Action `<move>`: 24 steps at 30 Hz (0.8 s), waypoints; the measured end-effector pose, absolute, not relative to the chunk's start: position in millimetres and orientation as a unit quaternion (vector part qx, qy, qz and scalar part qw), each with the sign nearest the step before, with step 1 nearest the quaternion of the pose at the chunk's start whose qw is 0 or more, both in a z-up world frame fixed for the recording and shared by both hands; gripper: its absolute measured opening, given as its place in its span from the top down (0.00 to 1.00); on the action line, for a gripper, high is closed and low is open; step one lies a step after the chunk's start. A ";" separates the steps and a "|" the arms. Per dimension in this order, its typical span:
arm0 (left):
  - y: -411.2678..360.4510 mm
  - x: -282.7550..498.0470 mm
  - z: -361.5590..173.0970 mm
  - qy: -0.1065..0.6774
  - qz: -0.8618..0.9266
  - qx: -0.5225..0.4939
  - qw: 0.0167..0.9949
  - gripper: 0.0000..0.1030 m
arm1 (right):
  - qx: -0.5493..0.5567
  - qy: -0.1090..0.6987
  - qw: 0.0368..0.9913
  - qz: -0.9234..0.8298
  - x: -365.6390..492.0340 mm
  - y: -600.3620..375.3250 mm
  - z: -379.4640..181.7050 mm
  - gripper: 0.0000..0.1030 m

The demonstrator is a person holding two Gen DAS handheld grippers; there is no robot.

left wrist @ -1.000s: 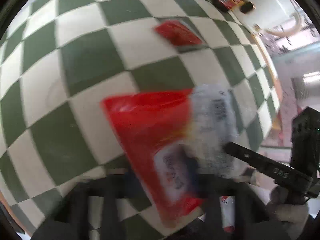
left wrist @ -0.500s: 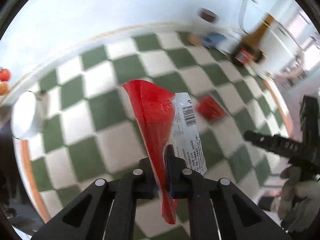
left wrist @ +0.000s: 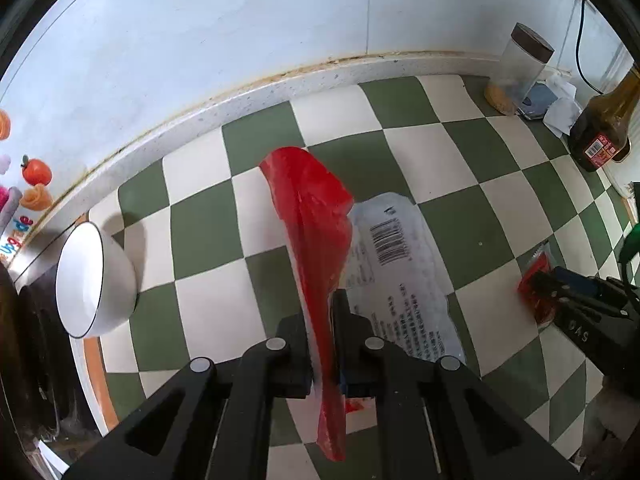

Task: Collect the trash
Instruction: 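Grasp the red-and-white snack bag with the left tool while the right tool grasps the small red packet, then carry the snack bag and red packet to the bin and open both tools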

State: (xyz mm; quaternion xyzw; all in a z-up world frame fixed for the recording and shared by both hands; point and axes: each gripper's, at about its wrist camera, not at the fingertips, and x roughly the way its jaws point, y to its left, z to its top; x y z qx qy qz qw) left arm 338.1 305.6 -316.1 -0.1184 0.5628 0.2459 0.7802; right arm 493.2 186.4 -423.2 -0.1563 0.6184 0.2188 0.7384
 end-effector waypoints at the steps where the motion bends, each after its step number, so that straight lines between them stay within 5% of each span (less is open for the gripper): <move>1: 304.5 339.2 -315.5 0.563 0.245 -0.117 0.781 0.94 | -0.152 0.619 0.739 0.217 494.4 184.4 -423.2 0.91; 4: 298.8 341.8 -309.0 0.560 0.237 -0.112 0.786 0.94 | -0.120 0.625 0.741 0.214 498.8 166.8 -422.2 1.00; 24: 152.0 388.3 -161.5 0.454 0.088 -0.040 0.886 0.96 | 0.150 0.578 0.778 0.197 477.1 -9.9 -308.4 1.00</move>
